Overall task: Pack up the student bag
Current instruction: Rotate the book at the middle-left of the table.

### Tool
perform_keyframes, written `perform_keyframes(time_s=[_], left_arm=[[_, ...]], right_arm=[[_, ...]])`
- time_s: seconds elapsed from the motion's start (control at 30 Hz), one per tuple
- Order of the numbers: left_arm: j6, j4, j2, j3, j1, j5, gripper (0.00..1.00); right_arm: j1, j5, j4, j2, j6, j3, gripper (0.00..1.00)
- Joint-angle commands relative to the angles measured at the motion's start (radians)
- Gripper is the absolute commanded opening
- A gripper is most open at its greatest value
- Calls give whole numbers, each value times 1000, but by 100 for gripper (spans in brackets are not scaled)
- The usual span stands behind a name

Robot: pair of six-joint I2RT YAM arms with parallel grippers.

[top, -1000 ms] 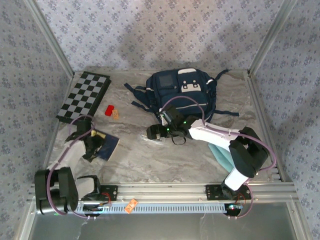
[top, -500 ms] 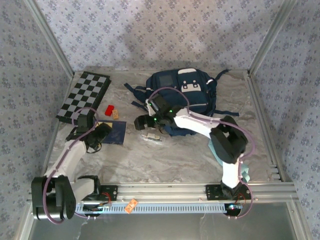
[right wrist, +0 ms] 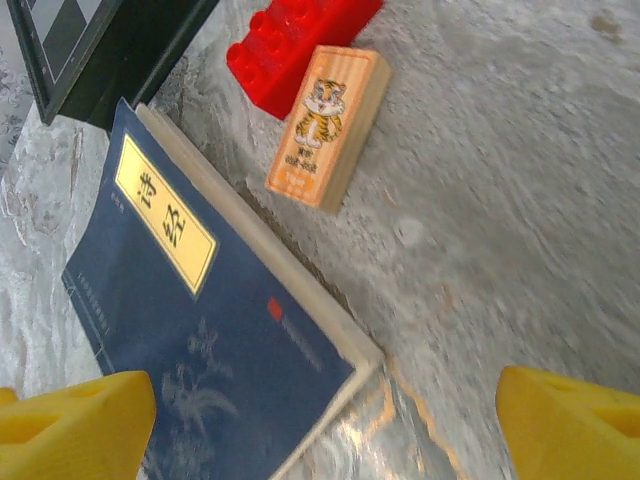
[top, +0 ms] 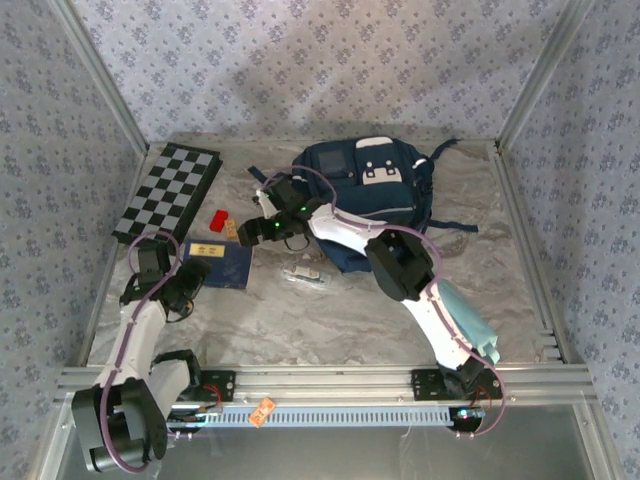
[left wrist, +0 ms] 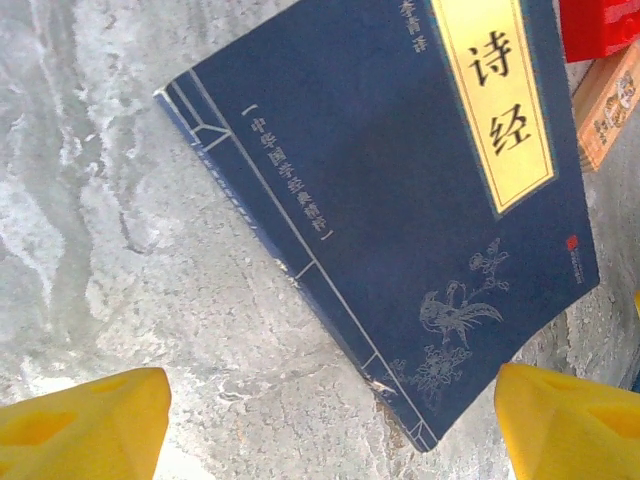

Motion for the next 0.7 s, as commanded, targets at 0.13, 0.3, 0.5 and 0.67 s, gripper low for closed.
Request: perform_keyframes(time_s=[0.13,0.3,0.5,0.67], left_arm=[[12,-40,-40,-7,22,27,84],[24,-51,-44,-9,48,27,85],[71,-98,-54,-16,163,36,87],[126,-74,2,-23,290,104,85]], right_arm=[[40,-53,-68,153,-50,215,89],[62,-83,-77,173,-59,237,87],[137,-55,-112,37,-86,70,80],[217,-4,-62,-140,-23,-174,71]])
